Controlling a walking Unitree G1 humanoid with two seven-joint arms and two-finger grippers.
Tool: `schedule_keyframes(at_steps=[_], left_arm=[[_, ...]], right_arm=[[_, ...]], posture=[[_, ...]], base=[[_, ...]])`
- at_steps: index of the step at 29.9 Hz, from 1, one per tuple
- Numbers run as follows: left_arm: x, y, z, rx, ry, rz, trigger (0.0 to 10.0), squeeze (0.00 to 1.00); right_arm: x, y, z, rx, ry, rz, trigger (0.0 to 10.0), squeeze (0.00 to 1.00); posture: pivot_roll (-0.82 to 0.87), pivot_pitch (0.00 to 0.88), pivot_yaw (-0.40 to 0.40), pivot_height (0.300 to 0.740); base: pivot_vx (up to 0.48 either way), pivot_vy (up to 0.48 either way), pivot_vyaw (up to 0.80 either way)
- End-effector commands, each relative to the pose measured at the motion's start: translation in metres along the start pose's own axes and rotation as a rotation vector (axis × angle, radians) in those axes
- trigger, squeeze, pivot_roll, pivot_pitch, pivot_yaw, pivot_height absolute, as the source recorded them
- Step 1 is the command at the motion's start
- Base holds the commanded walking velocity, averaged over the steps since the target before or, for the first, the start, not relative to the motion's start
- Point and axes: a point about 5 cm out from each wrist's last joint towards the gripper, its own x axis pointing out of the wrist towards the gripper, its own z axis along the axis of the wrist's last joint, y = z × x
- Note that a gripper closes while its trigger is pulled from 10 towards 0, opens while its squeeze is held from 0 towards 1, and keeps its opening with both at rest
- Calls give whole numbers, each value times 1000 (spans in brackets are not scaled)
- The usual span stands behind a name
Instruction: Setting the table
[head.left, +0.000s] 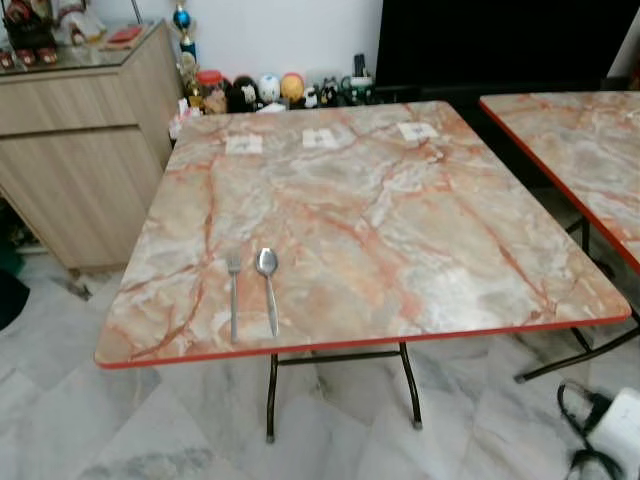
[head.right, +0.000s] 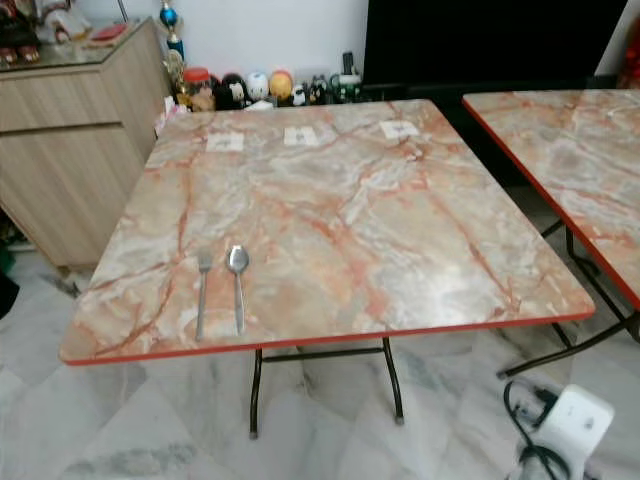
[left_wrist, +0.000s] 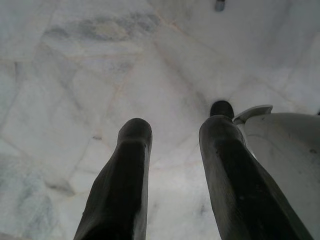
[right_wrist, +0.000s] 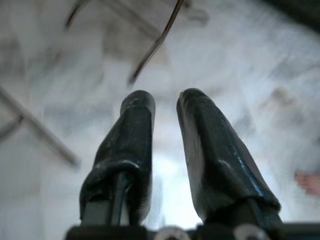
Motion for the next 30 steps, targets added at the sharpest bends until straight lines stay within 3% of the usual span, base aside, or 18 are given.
schedule_keyframes(at_steps=[1,6,9,10,11,14,16,20,24,30], left_arm=[[-2,7,-3,1,-2,21,10000,0],[-3,24,2,-17,-32,51,10000,0],[-2,34,16,-38,-81,74,10000,0],[3,29,38,-42,-139,82,10000,0],[3,29,38,-42,-139,82,10000,0],[7,25,63,-54,-210,96,10000,0],[6,25,91,-63,-323,115,10000,0],[-5,31,129,-57,-582,145,10000,0],[-10,30,132,-51,-648,161,10000,0],[-27,22,114,-37,-763,149,10000,0]], right_arm=[[5,14,-3,-75,12,94,10000,0],[8,33,-25,-159,104,233,10000,0],[6,44,-39,-261,156,327,10000,0],[2,50,-52,-350,209,389,10000,0],[2,50,-52,-350,209,389,10000,0],[-7,53,-70,-476,283,474,10000,0],[-14,53,-81,-566,328,526,10000,0],[-18,62,-83,-568,312,575,10000,0],[-19,64,-84,-567,311,581,10000,0],[-23,56,-92,-570,340,552,10000,0]], posture=[[-78,12,16,740],[-78,11,20,740],[-73,7,20,740],[-69,7,23,740],[-69,7,23,740],[-56,2,22,740],[-36,0,19,740],[-54,7,28,740],[-44,8,30,740],[-30,15,27,740]], base=[[0,0,0],[0,0,0],[0,0,0],[0,0,0],[0,0,0],[0,0,0],[0,0,0],[0,0,0],[0,0,0],[0,0,0]])
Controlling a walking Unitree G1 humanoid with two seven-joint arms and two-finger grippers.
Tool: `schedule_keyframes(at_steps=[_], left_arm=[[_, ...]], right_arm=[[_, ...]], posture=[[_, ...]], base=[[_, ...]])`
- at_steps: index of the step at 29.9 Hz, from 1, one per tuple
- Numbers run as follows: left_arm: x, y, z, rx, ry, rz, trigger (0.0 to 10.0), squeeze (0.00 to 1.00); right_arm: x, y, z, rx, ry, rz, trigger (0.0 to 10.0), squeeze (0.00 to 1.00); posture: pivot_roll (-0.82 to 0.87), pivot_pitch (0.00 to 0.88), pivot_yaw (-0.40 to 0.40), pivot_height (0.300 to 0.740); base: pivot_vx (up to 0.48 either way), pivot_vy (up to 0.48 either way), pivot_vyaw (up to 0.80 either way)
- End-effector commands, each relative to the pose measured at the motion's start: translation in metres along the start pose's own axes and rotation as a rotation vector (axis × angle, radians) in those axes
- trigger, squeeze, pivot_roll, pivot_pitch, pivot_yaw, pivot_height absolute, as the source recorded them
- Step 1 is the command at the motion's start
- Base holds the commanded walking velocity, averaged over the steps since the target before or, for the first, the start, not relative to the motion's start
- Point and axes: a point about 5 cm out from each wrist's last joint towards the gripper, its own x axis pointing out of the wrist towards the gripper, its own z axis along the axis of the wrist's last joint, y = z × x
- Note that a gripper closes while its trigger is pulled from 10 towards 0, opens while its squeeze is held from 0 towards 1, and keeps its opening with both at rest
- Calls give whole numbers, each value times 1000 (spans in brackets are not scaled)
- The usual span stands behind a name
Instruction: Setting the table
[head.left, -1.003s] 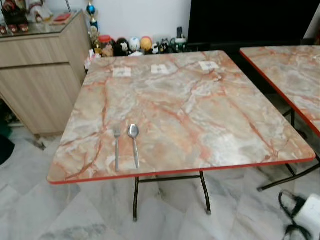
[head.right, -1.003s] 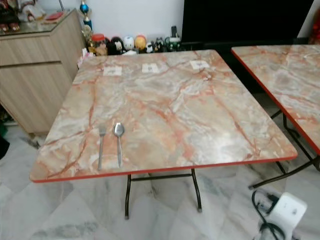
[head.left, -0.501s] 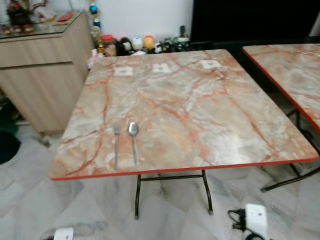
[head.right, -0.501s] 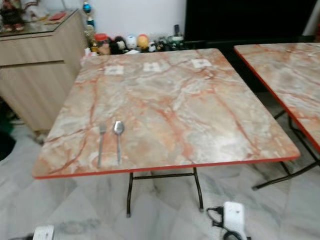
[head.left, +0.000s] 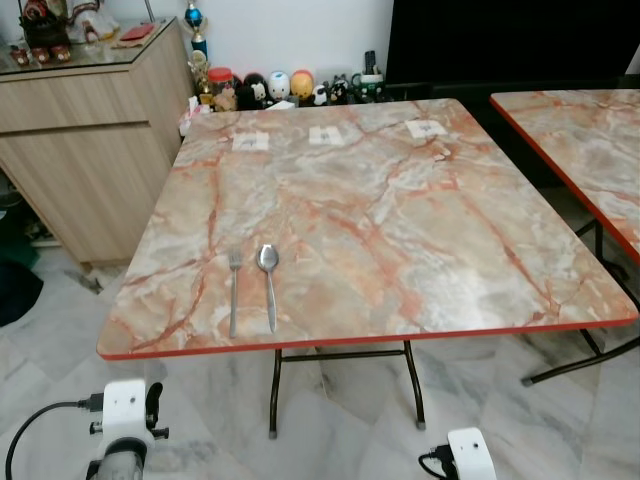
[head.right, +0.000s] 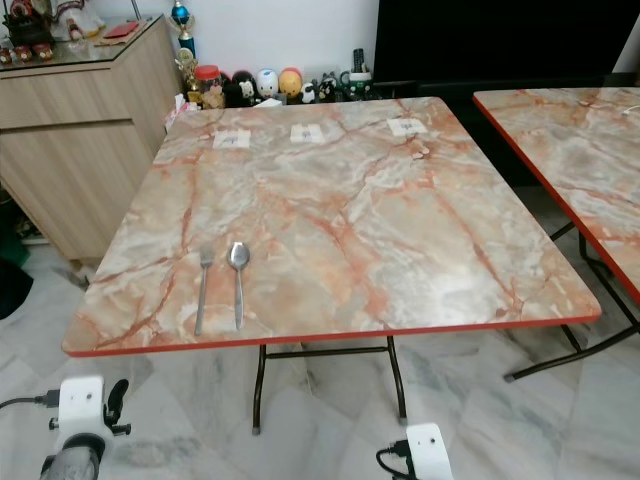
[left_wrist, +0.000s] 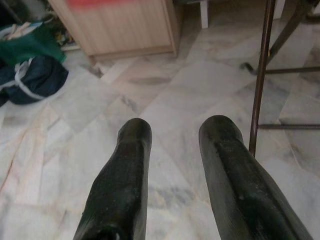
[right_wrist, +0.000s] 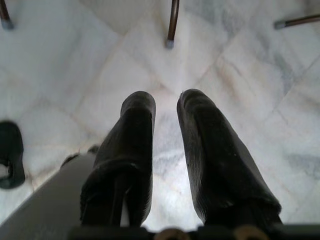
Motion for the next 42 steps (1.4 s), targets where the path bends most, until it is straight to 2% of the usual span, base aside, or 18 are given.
schedule_keyframes(at_steps=[1,2,3,5,6,8,11,14,17,23,32,36,42], left_arm=[[1,1,21,7,-120,4,10000,0],[-2,0,29,19,-170,4,10000,0],[1,0,38,6,-207,13,10000,0],[14,-5,71,-37,-314,16,10000,0],[14,-5,71,-37,-314,16,10000,0],[29,-20,110,-46,-435,-49,10000,0],[38,-37,130,-58,-469,-134,10000,0],[43,-51,131,-28,-449,-220,10000,0],[39,-56,124,-19,-401,-250,10000,0],[39,-55,125,-7,-376,-296,10000,0],[41,-55,127,5,-363,-322,10000,0],[42,-60,127,71,-364,-358,10000,0],[44,-58,130,54,-366,-354,10000,0]], right_arm=[[-2,-1,-7,8,21,-15,10000,0],[-2,-3,-10,12,34,-28,10000,0],[-2,-4,-11,15,36,-30,10000,0],[-2,-5,-12,19,48,-27,10000,0],[-2,-5,-12,19,48,-27,10000,0],[-2,-5,-12,14,53,-22,10000,0],[-2,-5,-11,22,52,-22,10000,0],[-2,-5,-11,23,59,-22,10000,0],[-3,-4,-15,21,76,-29,10000,0],[-5,0,-23,24,105,-21,10000,0],[-5,-4,-27,34,130,-35,10000,0],[-6,-5,-28,32,140,-35,10000,0],[-6,-6,-30,33,148,-36,10000,0]], posture=[[-22,11,22,740],[-15,9,21,740],[-7,8,20,740],[0,7,18,740],[0,7,18,740],[3,2,13,740],[-3,0,19,740],[-20,0,31,740],[-38,2,44,740],[-27,5,46,740],[-30,5,49,740],[-28,3,46,740],[-31,5,46,740]], base=[[0,0,0],[0,0,0],[0,0,0],[0,0,0],[0,0,0],[0,0,0],[0,0,0],[0,0,0],[0,0,0],[40,0,0],[250,0,0],[63,0,0],[219,0,0]])
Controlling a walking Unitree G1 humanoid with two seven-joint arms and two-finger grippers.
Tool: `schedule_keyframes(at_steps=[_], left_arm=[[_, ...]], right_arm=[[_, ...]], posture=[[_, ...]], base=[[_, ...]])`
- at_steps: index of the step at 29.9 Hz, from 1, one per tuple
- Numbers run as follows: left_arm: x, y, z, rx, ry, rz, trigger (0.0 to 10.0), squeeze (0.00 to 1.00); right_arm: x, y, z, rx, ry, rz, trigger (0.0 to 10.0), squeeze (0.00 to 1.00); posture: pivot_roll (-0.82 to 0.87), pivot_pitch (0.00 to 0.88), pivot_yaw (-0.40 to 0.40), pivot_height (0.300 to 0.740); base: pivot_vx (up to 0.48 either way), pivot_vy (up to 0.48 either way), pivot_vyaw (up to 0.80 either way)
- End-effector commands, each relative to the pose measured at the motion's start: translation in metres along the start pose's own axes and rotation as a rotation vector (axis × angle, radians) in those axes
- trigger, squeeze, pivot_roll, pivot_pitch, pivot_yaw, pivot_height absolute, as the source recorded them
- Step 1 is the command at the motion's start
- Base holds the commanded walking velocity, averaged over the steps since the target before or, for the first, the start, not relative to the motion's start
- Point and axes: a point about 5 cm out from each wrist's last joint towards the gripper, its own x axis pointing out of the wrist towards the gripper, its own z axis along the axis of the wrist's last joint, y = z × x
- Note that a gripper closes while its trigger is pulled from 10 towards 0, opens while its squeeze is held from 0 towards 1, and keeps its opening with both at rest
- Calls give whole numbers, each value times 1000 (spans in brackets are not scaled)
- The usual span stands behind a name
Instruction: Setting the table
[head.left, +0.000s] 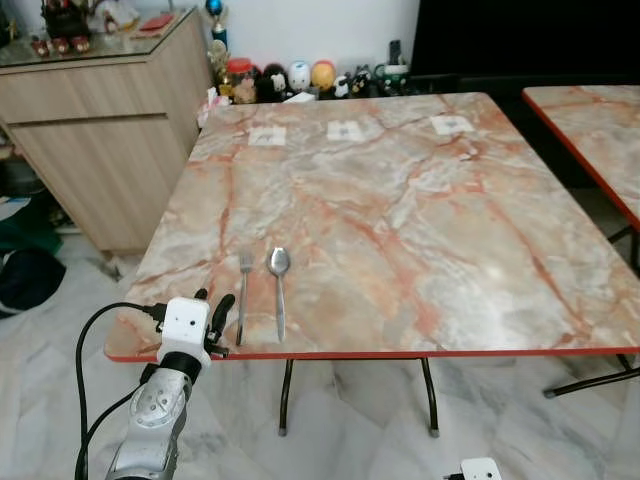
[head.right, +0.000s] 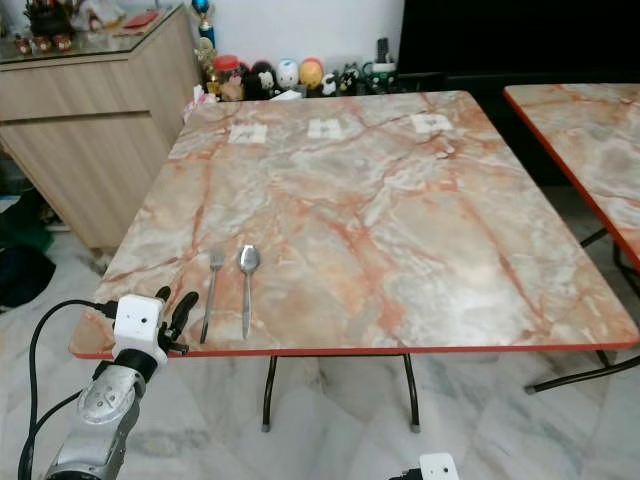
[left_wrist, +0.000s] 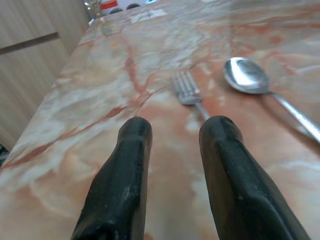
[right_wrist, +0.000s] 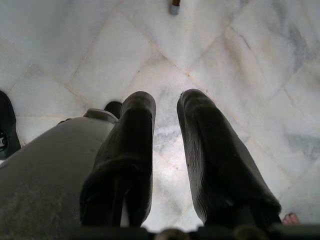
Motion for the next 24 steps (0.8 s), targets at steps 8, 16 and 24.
schedule_keyframes(at_steps=[8,16,24], left_arm=[[5,4,7,-60,2,-26,10000,0],[8,-4,8,-56,10,-75,10000,0],[6,-3,9,-57,8,-73,10000,0]], right_arm=[[0,5,0,-14,4,11,10000,0],[0,5,3,18,-8,7,10000,0],[0,4,0,18,9,3,10000,0]], posture=[[-26,6,42,740],[-33,7,46,740],[-25,8,43,740]], base=[[0,0,0],[0,0,0],[188,0,0]])
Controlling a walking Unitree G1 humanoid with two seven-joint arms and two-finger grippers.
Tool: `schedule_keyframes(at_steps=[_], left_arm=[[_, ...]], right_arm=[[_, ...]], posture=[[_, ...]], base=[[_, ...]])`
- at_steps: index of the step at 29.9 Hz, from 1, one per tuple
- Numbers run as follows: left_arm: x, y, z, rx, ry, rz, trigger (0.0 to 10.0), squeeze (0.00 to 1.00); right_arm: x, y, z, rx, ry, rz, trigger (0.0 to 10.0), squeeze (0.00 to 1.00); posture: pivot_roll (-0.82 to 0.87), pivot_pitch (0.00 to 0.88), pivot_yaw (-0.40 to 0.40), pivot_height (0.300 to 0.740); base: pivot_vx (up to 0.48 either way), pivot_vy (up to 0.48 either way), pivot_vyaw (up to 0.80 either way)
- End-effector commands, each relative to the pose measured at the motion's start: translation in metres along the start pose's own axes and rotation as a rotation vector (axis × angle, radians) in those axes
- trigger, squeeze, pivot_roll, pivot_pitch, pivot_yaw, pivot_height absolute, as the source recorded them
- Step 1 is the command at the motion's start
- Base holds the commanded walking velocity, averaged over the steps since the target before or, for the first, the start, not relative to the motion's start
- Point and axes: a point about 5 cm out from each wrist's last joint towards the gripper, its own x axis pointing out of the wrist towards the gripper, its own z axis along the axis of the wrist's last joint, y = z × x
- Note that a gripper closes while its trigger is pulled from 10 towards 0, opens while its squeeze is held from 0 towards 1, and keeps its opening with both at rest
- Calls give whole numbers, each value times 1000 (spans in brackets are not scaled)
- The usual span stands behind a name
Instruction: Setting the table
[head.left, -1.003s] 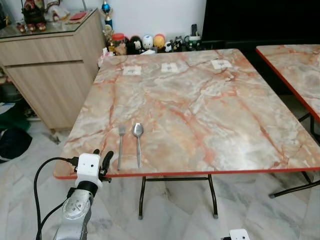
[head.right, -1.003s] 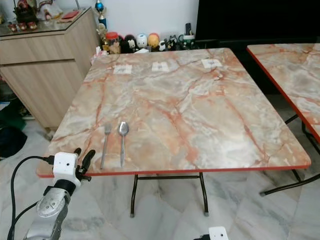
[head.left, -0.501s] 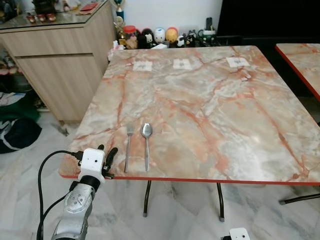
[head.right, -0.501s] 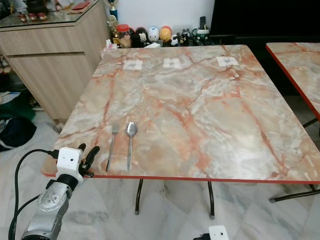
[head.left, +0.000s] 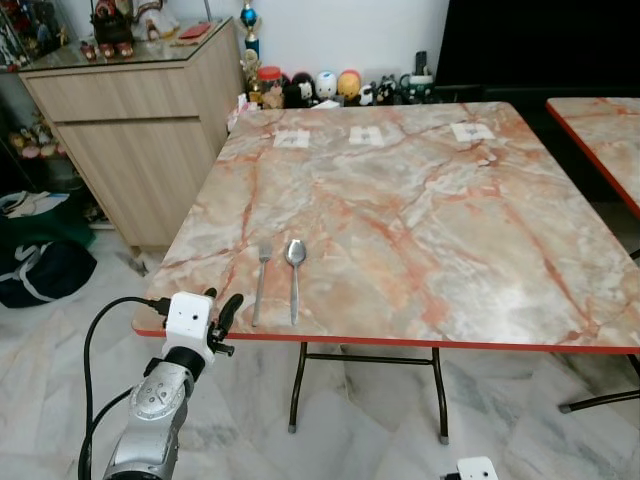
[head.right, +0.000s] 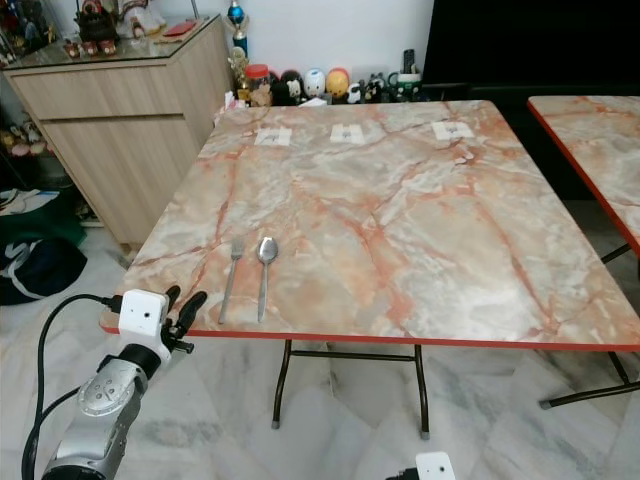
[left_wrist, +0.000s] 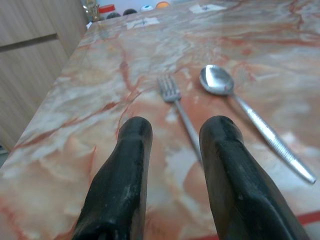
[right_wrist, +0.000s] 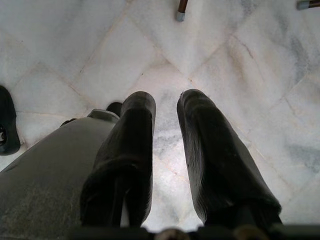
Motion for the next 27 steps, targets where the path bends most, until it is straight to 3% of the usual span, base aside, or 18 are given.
schedule_keyframes(at_steps=[1,5,12,27], left_arm=[[0,1,3,-2,-8,0,10000,0],[0,1,4,0,-8,-2,10000,0],[0,1,4,-2,-10,2,10000,0],[6,2,6,-59,47,-9,10000,0]], right_arm=[[0,1,1,24,6,-1,10000,0],[0,2,0,23,7,5,10000,0],[0,2,0,18,1,2,10000,0],[0,2,1,5,-2,8,10000,0]], posture=[[-25,8,44,740],[-26,7,44,740],[-24,7,43,740],[-22,14,43,740]], base=[[270,0,0],[274,0,-700],[280,0,0],[0,0,0]])
